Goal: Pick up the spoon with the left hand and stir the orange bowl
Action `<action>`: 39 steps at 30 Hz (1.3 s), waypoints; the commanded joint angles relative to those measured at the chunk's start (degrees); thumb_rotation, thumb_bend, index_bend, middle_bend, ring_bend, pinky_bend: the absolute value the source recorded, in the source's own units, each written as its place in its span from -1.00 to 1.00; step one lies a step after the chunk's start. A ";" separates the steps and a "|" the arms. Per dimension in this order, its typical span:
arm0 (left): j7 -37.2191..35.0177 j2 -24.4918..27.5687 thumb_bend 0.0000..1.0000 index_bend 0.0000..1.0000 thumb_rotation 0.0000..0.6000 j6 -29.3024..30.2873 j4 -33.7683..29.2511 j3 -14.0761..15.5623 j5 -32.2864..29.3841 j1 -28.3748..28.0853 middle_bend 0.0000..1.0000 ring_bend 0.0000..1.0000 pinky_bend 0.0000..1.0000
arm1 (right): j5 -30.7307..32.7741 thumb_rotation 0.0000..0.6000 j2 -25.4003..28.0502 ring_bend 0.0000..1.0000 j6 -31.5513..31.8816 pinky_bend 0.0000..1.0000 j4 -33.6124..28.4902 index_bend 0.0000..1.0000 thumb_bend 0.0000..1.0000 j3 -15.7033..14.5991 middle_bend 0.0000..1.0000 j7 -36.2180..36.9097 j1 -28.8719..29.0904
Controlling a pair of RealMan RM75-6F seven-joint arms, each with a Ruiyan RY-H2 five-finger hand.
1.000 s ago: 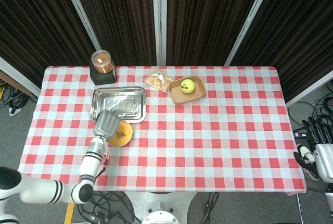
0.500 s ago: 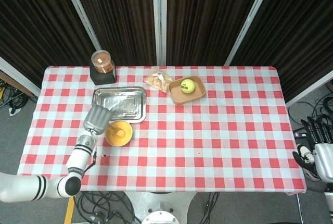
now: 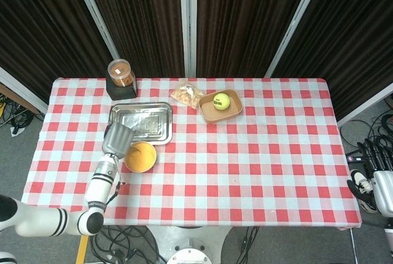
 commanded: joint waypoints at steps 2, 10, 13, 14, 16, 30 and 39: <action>3.86 -3.99 -0.10 0.31 1.00 3.48 3.50 2.03 2.77 0.36 0.80 0.79 0.87 | -0.23 1.00 0.03 -1.00 -0.06 -1.00 0.01 -1.00 -0.54 -0.14 -0.98 0.22 -0.01; 4.90 -6.15 -0.10 0.32 1.00 3.47 3.78 1.98 4.47 1.40 0.80 0.80 0.87 | -0.34 1.00 -0.10 -1.00 0.03 -1.00 0.27 -1.00 -0.54 -0.24 -0.98 0.52 -0.14; 4.64 -6.22 -0.10 0.32 1.00 2.56 3.46 1.73 4.42 1.73 0.80 0.80 0.87 | -0.33 1.00 -0.06 -1.00 0.10 -1.00 0.28 -1.00 -0.54 -0.22 -0.98 0.58 -0.18; 4.38 -6.17 -0.10 0.32 1.00 2.13 3.36 1.67 4.40 1.83 0.80 0.80 0.87 | -0.37 1.00 -0.06 -1.00 0.12 -1.00 0.28 -1.00 -0.54 -0.23 -0.98 0.62 -0.19; 2.61 -5.67 -0.10 0.32 1.00 0.61 3.05 1.21 4.44 2.12 0.80 0.80 0.87 | -0.42 1.00 -0.09 -1.00 0.15 -1.00 0.31 -1.00 -0.54 -0.25 -0.98 0.68 -0.20; -15.71 3.94 -0.10 0.32 1.00 -10.76 -1.04 -4.58 1.59 4.36 0.80 0.80 0.87 | -0.69 1.00 0.02 -1.00 0.60 -1.00 -0.08 -1.00 -0.54 -0.21 -0.98 0.28 -0.35; -23.19 10.16 -0.10 0.32 1.00 -16.98 -4.39 -6.20 -0.72 4.04 0.81 0.80 0.86 | -0.97 1.00 0.13 -1.00 1.15 -1.00 -0.65 -1.00 -0.54 -0.27 -0.98 -0.32 -0.62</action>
